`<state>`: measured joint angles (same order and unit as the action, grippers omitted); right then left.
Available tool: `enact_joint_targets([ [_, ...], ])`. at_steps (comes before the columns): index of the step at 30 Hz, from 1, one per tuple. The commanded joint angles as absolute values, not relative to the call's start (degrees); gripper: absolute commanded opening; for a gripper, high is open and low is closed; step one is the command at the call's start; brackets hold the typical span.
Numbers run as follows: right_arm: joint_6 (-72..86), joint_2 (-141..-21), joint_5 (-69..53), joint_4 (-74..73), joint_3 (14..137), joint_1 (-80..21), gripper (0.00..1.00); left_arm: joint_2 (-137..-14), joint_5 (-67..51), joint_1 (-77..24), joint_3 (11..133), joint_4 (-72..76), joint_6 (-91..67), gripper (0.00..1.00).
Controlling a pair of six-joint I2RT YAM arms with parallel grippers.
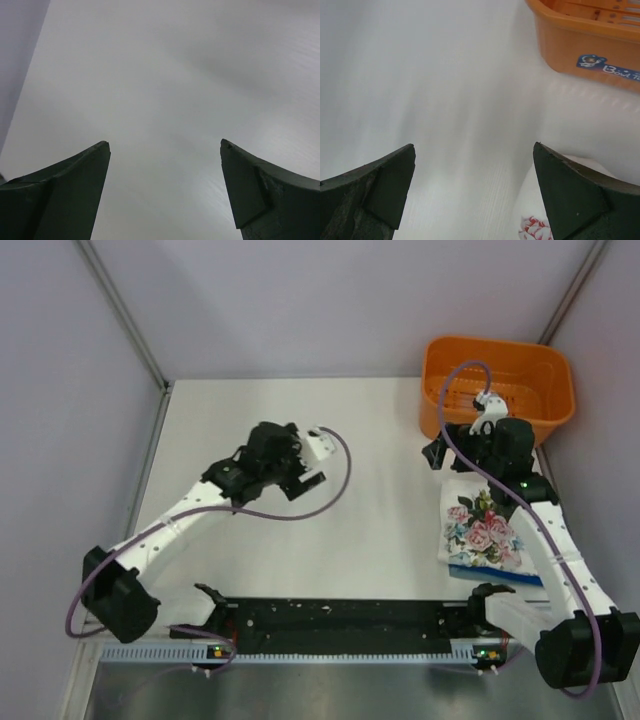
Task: Fold and stack the t-shirts
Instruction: Put the neatly folded tshirt into the corner of the board with the right arm
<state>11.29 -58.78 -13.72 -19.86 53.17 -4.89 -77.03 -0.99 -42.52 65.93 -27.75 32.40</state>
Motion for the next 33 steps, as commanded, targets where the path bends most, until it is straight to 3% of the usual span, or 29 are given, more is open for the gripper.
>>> enact_joint_targets([
  [1, 8.0, -58.4, -17.1, -12.0, 49.1, -7.3, 0.99, -65.2, -3.3, -29.7, 57.6, -21.9, 27.0, 0.97],
  [6, 8.3, -57.8, -17.1, -6.6, 43.5, -7.5, 0.99, -55.3, -7.1, -11.1, 43.1, -14.2, 22.0, 0.99],
  [13, 7.7, -55.3, -11.2, 1.4, 36.0, -7.8, 0.99, -52.2, -11.0, 4.2, 27.8, 2.3, 12.1, 0.99],
  [22, 7.0, -55.2, -11.0, 3.0, 34.3, -7.7, 0.99, -46.2, -9.5, 5.7, 18.5, 11.2, 6.9, 0.99],
  [33, 6.7, -55.0, -10.0, 3.0, 33.4, -7.8, 0.99, -46.1, -9.8, 5.8, 17.1, 12.7, 6.9, 0.99],
])
